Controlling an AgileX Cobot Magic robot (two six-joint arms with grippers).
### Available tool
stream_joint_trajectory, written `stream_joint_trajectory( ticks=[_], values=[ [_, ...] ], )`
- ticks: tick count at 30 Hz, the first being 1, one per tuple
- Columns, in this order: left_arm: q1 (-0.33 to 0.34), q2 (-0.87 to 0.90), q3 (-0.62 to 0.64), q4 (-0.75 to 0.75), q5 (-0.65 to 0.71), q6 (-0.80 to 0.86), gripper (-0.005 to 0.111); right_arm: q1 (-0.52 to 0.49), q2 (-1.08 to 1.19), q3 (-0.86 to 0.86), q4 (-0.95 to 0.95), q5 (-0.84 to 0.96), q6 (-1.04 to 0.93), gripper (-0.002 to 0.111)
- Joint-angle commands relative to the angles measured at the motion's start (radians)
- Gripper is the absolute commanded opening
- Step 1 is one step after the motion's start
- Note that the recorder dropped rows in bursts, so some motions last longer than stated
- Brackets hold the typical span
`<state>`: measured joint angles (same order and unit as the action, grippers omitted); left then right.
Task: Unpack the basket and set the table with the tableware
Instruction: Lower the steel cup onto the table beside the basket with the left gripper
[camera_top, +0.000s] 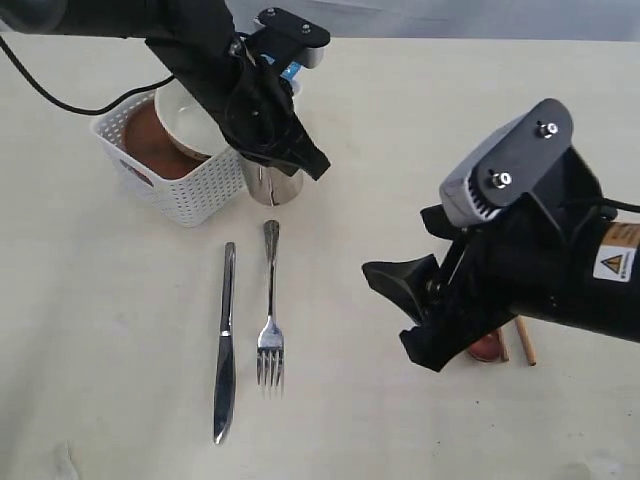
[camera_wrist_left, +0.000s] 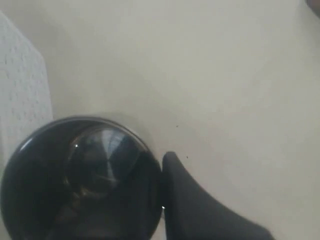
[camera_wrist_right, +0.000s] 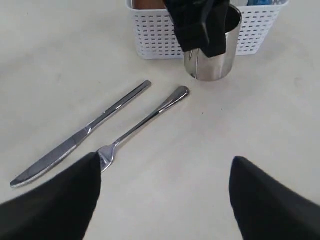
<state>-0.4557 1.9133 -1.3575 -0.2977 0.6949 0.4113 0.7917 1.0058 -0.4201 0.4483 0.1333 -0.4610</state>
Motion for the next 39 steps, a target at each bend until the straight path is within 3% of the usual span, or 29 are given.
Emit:
stream_joint_trajectory(
  ticks=[1,11,20,30,39],
  values=[
    [0.002,0.002,-0.012,0.042,0.001,-0.020,0.000,0.003,-0.045,0.006,-0.003,-0.022,0.024,0.068],
    [0.005,0.029,-0.012,0.129,-0.021,-0.069,0.000,0.003,-0.063,0.006,-0.003,-0.018,0.024,0.068],
    [0.086,0.029,-0.012,0.102,-0.030,-0.091,0.000,0.003,-0.063,0.006,-0.003,-0.023,0.024,0.068],
    [0.067,0.029,-0.012,0.001,-0.031,-0.007,0.000,0.003,-0.063,0.006,-0.003,-0.044,0.024,0.068],
    [0.054,0.036,-0.012,0.006,-0.027,0.003,0.000,0.003,-0.063,0.006,-0.003,-0.041,0.027,0.068]
  ],
)
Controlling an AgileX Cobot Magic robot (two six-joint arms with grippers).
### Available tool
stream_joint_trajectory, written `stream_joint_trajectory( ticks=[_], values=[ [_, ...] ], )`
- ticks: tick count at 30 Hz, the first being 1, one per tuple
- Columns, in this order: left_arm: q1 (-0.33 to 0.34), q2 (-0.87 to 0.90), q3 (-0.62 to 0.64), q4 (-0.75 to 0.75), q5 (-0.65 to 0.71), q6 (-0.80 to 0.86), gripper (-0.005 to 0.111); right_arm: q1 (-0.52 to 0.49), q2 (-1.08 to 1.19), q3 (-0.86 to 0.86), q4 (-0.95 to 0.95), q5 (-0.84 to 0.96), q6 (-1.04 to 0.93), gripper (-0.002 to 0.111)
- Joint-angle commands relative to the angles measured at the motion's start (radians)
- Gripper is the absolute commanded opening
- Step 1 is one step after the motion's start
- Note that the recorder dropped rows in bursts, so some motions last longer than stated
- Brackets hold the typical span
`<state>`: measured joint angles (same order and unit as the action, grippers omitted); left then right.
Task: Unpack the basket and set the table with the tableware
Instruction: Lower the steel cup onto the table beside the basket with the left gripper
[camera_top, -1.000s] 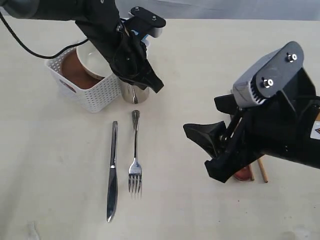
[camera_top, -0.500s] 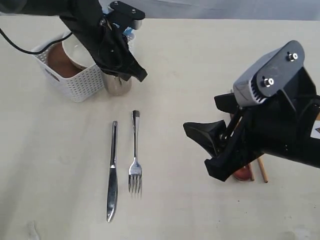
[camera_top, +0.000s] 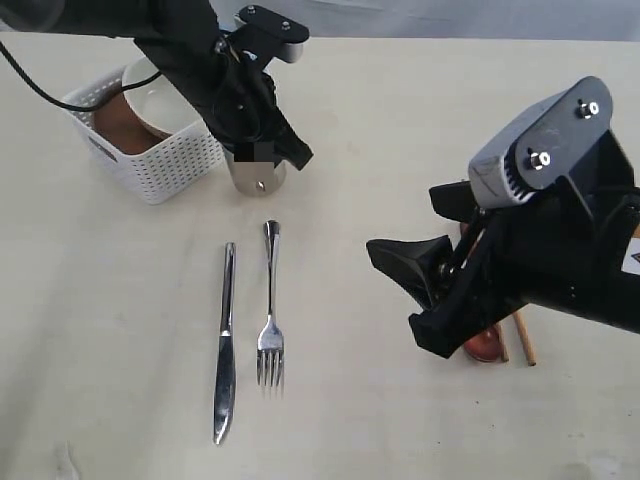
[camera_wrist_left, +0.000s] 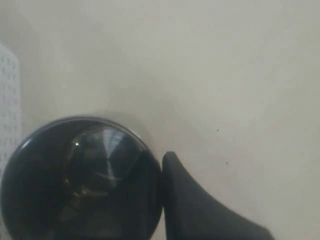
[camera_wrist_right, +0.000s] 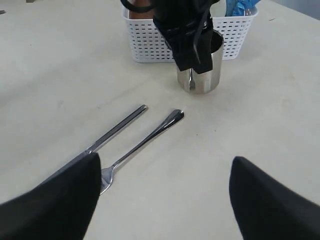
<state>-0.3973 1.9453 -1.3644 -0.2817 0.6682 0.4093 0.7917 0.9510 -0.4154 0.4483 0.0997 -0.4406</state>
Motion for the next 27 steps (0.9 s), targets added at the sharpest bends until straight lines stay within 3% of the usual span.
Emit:
stream_joint_trajectory(
  ticks=[1,8,17,27],
  values=[
    [-0.005,0.011,-0.005,-0.007,0.002,0.005,0.000,0.003,-0.008,0.002,-0.003,-0.005,0.007,0.068],
    [-0.005,0.036,-0.005,-0.003,0.018,0.005,0.002,0.003,-0.008,0.002,-0.001,0.014,0.018,0.068],
    [-0.005,0.032,-0.005,0.008,0.018,0.005,0.048,0.003,-0.008,0.002,-0.001,0.014,0.018,0.068],
    [-0.005,-0.077,-0.007,0.017,0.045,-0.014,0.057,0.003,-0.008,0.002,-0.001,0.014,0.031,0.068]
  ],
)
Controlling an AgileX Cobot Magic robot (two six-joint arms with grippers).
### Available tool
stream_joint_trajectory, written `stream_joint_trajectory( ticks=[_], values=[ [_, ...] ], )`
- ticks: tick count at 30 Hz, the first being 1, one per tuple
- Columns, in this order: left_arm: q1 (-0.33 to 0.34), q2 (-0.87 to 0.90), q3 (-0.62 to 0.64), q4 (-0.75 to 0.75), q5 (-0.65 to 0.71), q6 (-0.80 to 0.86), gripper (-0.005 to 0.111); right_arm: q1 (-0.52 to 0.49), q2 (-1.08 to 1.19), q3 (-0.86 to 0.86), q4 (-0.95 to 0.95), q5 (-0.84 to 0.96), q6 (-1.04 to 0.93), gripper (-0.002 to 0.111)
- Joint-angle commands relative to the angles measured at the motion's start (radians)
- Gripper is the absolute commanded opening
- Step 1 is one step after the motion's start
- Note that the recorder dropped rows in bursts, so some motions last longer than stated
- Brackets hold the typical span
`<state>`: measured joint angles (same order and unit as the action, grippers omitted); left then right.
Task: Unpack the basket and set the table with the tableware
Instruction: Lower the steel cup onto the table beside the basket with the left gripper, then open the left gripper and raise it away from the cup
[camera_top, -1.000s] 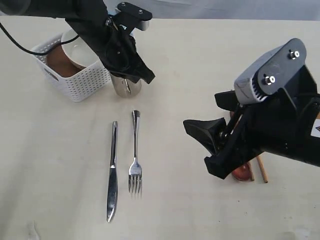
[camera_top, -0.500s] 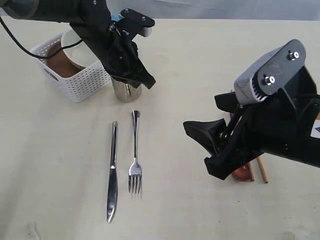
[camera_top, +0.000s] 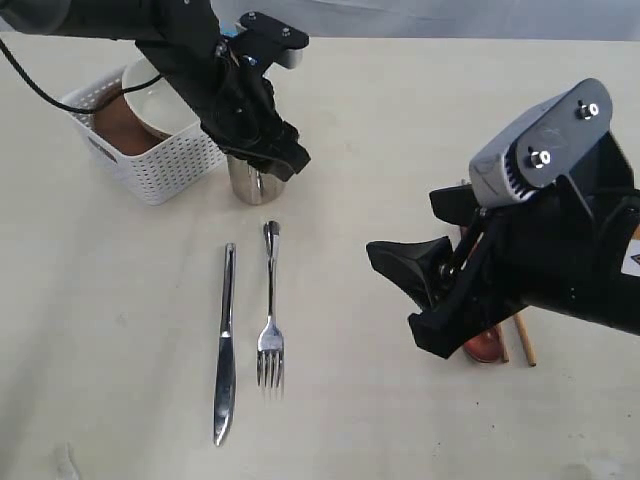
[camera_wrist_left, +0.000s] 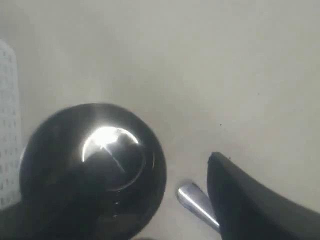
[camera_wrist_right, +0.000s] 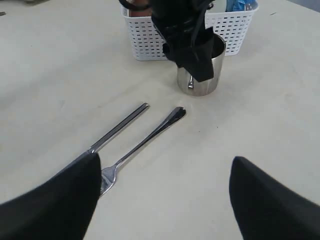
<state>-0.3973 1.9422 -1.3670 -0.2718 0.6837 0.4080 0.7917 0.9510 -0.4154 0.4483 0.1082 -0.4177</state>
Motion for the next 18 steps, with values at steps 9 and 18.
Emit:
stream_joint_trajectory(
  ticks=[9,18],
  values=[
    [0.021,-0.243,-0.004,0.063,0.022,-0.027,0.057,0.003,-0.008,0.002,-0.001,0.005,0.015,0.068],
    [0.219,-0.237,0.005,0.063,-0.020,-0.155,0.057,0.003,-0.008,0.002,-0.001,0.003,0.040,0.068]
  ],
)
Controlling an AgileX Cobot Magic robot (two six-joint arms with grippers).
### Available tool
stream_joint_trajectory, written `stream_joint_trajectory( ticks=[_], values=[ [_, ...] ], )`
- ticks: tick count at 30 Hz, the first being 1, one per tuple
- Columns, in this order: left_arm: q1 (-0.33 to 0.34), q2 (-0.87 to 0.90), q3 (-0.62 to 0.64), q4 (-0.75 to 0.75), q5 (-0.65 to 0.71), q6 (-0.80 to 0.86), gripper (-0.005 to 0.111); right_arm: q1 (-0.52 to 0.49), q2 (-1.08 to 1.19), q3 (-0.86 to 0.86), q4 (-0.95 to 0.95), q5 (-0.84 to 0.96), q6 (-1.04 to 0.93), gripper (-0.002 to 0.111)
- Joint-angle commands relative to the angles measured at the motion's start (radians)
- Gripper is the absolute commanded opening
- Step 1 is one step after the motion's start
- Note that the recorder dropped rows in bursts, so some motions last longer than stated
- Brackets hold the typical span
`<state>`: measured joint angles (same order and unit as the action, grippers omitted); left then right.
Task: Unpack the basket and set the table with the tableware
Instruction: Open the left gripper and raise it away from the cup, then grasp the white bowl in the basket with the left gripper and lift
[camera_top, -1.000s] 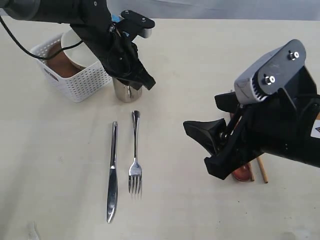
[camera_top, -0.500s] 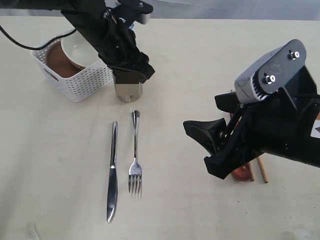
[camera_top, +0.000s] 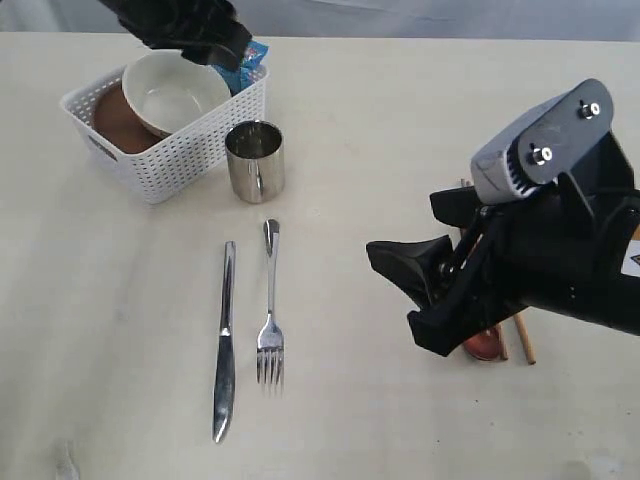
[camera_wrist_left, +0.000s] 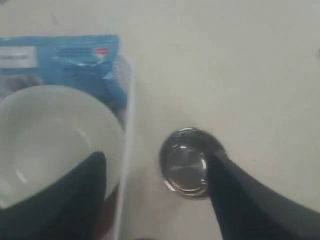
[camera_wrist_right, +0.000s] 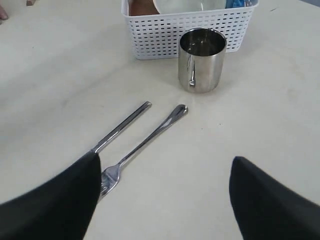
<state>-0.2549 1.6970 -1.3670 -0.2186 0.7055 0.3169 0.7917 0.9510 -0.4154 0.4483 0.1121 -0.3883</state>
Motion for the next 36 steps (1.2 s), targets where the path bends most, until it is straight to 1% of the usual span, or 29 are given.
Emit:
stream_joint_trajectory(
  ticks=[1,5,8,12,16,19,24,33,34,36],
  values=[
    [0.099,0.014,0.008,0.010,-0.059,-0.080,0.057,0.003,-0.008,0.002,-0.001,-0.001,0.011,0.068],
    [0.162,0.049,0.012,0.005,-0.080,-0.093,0.057,0.003,-0.008,0.002,-0.001,-0.001,0.011,0.068],
    [0.181,0.081,0.012,0.005,-0.084,-0.093,0.057,0.003,-0.008,0.002,-0.001,-0.001,0.011,0.068],
    [0.185,0.129,0.012,0.024,-0.149,-0.095,0.057,0.003,-0.008,0.002,-0.001,-0.001,0.011,0.068],
    [0.191,0.156,0.012,0.032,-0.226,-0.142,0.057,0.003,-0.008,0.002,-0.001,0.021,0.011,0.068],
    [0.193,0.170,0.012,0.040,-0.257,-0.142,0.057,0.003,-0.008,0.004,-0.001,0.035,0.011,0.068],
    [0.207,0.207,0.012,0.057,-0.261,-0.159,0.057,0.003,-0.008,0.014,-0.001,0.025,0.011,0.068],
    [0.207,0.255,0.012,0.057,-0.258,-0.159,0.057,0.003,-0.008,0.014,-0.003,0.017,0.006,0.068],
    [0.207,0.261,0.012,0.057,-0.256,-0.159,0.056,0.003,-0.008,0.014,-0.003,0.017,0.006,0.068],
    [0.207,0.269,0.012,0.057,-0.254,-0.159,0.045,0.003,-0.008,0.014,-0.003,0.017,0.006,0.068]
  ],
)
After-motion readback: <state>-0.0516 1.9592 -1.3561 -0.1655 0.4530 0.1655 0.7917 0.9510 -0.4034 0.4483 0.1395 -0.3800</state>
